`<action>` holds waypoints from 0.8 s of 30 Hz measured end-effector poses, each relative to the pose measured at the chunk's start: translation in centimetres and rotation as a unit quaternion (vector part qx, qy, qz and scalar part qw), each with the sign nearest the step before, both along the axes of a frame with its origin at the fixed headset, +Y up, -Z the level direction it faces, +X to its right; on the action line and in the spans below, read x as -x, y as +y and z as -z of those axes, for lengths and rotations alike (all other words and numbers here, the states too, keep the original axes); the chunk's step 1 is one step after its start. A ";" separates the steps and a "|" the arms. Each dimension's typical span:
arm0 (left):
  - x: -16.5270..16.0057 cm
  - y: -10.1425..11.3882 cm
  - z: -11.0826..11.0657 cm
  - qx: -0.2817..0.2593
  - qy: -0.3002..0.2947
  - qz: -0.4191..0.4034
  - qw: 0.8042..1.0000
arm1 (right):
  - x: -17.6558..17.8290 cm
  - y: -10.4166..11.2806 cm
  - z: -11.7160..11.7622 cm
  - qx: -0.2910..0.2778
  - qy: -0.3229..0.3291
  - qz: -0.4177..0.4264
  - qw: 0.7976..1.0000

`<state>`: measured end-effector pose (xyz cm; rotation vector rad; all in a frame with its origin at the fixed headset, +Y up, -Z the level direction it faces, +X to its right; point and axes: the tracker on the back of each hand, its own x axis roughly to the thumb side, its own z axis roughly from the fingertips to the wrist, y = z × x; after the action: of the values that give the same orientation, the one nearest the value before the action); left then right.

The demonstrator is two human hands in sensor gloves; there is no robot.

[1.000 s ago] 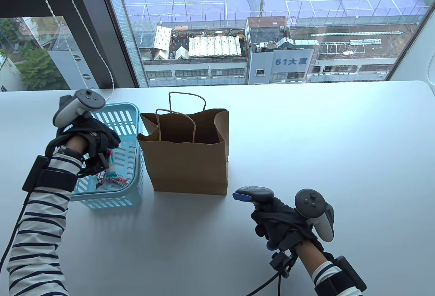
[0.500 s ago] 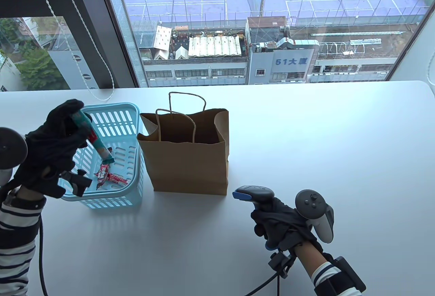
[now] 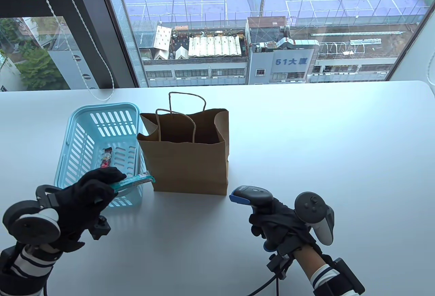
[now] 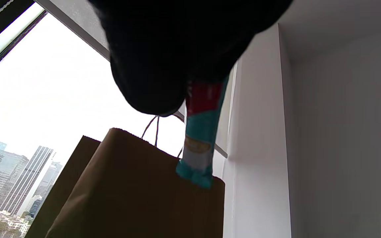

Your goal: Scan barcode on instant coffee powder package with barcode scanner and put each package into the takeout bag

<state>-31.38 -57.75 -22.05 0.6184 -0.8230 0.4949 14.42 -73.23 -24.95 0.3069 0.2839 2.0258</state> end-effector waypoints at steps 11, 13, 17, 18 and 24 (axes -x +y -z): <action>-4.5 -7.9 -1.5 -0.033 -0.045 0.144 0.988 | 8.1 0.1 -2.5 -0.128 0.132 0.024 0.983; -4.5 -8.1 -1.5 -0.032 -0.049 0.140 0.988 | 8.3 -0.1 -2.6 -0.112 0.135 0.020 0.984; -4.6 -8.3 -1.5 -0.018 -0.055 0.132 0.990 | 8.0 -0.5 -2.3 -0.097 0.125 0.040 0.987; -4.6 -8.3 -1.5 -0.017 -0.056 0.133 0.989 | 8.0 -0.5 -2.3 -0.097 0.126 0.039 0.987; -4.8 -8.4 -1.7 -0.017 -0.062 0.132 0.989 | 8.1 -0.5 -2.4 -0.098 0.127 0.043 0.986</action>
<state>-26.53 -66.13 -20.33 0.5037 -1.0167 0.2790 6.32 -73.69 -22.56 0.6922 0.2232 1.9321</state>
